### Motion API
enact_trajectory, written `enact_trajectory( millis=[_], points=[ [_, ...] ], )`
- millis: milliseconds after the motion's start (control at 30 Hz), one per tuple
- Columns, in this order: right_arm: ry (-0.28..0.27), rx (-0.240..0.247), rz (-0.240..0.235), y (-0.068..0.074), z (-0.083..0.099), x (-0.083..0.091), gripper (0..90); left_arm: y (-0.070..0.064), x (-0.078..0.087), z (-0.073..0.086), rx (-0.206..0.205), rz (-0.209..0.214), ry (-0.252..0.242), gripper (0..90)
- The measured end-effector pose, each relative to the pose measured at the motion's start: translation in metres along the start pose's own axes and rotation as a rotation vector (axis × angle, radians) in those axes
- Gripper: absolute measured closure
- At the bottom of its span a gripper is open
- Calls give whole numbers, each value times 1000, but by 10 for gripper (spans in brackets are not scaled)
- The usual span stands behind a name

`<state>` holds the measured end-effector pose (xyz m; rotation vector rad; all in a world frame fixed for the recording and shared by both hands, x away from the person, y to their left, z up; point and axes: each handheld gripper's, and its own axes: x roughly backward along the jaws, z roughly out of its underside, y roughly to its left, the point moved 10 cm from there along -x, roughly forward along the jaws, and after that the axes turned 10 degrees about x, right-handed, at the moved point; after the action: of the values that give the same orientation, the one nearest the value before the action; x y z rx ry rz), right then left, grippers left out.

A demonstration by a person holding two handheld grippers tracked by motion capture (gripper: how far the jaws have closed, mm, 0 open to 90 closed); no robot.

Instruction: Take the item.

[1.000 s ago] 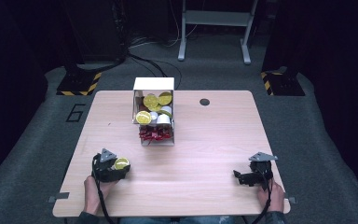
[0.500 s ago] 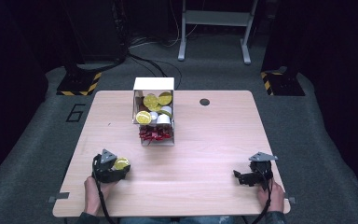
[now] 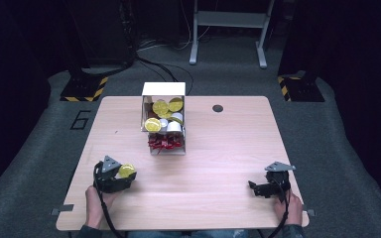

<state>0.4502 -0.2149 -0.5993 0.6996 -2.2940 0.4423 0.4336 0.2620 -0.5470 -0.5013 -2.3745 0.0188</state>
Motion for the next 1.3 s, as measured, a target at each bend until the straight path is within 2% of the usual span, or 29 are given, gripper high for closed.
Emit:
enact_trajectory(
  millis=[67,167,233,700,1300],
  points=[
    [0,0,0,0,0,0,0,0,3,-3,-14,-6,-9,373],
    [0,0,0,0,0,0,0,-2,7,-7,-6,-2,-14,373],
    [-1,0,0,0,0,0,0,-2,9,-8,-23,-3,-12,373],
    [0,1,0,0,0,0,0,-9,23,-26,-52,0,-39,373],
    [0,0,0,0,0,0,0,-18,42,-57,-100,-5,-82,373]
  ],
)
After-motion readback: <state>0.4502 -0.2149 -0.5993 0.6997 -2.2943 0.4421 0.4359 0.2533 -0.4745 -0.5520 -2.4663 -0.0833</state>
